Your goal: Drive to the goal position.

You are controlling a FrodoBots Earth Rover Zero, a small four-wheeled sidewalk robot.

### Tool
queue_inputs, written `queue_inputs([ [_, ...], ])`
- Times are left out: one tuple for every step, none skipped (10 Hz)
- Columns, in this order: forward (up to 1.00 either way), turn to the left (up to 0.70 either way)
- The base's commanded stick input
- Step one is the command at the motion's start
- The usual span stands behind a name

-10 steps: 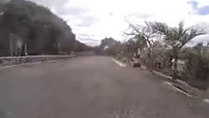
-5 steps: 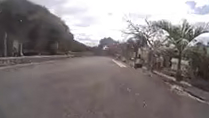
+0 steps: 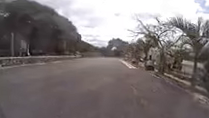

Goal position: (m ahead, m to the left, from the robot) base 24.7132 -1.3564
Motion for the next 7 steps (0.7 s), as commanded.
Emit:
queue_inputs([
  [0.70, 0.00],
  [0.70, 0.00],
  [0.70, 0.00],
  [0.70, 0.00],
  [0.70, 0.26],
  [0.70, 0.15],
  [0.70, 0.04],
])
